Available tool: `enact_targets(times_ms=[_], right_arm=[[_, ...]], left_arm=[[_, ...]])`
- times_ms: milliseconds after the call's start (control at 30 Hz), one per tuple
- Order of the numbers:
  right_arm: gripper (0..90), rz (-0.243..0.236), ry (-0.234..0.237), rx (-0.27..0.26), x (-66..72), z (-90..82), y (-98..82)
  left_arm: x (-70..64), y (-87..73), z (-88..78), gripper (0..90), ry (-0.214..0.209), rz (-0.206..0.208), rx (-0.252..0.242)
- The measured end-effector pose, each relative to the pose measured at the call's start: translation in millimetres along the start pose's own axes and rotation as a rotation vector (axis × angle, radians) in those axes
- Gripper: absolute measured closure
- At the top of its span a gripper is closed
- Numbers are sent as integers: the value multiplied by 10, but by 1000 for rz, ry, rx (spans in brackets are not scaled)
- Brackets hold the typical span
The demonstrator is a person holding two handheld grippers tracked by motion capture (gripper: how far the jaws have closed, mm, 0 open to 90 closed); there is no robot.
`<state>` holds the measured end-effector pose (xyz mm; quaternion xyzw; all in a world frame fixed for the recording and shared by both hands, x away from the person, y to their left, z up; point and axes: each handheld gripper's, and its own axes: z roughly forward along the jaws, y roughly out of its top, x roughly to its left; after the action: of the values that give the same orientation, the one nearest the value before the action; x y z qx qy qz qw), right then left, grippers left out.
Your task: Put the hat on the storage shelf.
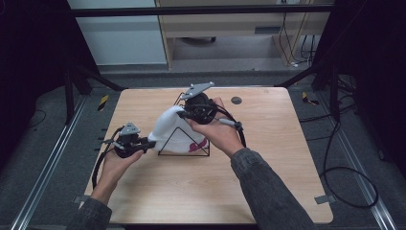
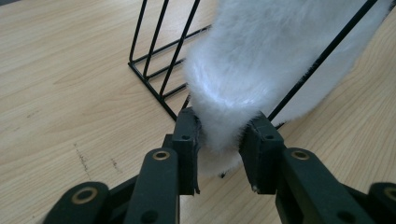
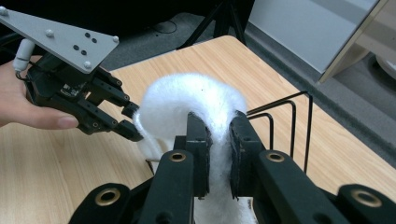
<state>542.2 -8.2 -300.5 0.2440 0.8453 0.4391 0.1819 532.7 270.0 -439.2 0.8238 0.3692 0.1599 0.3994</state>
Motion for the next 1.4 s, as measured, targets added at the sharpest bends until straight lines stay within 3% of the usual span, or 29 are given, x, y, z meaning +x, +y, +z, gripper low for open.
enact_targets(times_ms=[467, 800, 1100, 1267, 1400], right_arm=[[812, -5, 3, 36, 60, 129, -67], [805, 5, 8, 45, 58, 138, -105], [793, 16, 3, 49, 34, 116, -165], [782, 19, 5, 51, 34, 90, -199], [749, 24, -2, 50, 34, 52, -224]], left_arm=[[41, -10, -56, 721, 19, -9, -2], [69, 0, -144, 664, 72, -21, -20], [47, -5, -179, 368, 178, -18, 17], [33, -20, -180, 165, 192, -53, 21], [30, -39, -190, 61, 188, -51, 27]])
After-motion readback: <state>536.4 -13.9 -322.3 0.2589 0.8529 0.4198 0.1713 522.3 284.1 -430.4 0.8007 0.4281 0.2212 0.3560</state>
